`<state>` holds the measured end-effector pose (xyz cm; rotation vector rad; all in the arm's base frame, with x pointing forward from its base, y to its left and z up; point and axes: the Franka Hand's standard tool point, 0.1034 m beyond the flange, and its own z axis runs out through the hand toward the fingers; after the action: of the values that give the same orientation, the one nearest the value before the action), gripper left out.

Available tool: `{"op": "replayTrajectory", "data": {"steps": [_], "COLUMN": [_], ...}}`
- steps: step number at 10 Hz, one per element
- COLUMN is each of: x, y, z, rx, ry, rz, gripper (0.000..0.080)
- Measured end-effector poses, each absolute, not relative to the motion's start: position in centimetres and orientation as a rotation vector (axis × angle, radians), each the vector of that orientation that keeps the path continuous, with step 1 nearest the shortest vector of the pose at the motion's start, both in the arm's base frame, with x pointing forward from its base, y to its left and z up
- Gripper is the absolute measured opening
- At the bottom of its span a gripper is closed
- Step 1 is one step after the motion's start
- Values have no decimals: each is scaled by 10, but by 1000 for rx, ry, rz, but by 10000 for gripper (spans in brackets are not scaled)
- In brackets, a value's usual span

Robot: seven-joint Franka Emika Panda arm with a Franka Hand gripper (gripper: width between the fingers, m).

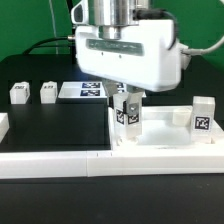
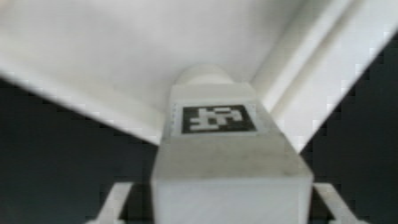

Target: Assemble square table

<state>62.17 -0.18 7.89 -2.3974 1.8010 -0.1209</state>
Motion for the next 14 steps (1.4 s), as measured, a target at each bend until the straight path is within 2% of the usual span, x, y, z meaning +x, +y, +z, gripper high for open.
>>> {"op": "replayTrajectory", "data": {"steps": [3, 4, 5, 6, 7, 8, 12, 13, 14], "x": [620, 620, 616, 612, 617, 617, 617, 619, 620], "y": [-4, -2, 3, 14, 16, 15, 14, 15, 15], "z": [78, 77, 76, 79, 82, 82, 81, 79, 78], "rx": [-2064, -2069, -2187, -2433, -2545, -2689, -2857, -3008, -3029], "ry": [2092, 2089, 2018, 1872, 1696, 1459, 1121, 725, 630], "rz": [-46, -46, -20, 16, -7, -16, -35, -87, -100], "gripper": [291, 385, 385, 574, 574, 636, 649, 649, 649]}}
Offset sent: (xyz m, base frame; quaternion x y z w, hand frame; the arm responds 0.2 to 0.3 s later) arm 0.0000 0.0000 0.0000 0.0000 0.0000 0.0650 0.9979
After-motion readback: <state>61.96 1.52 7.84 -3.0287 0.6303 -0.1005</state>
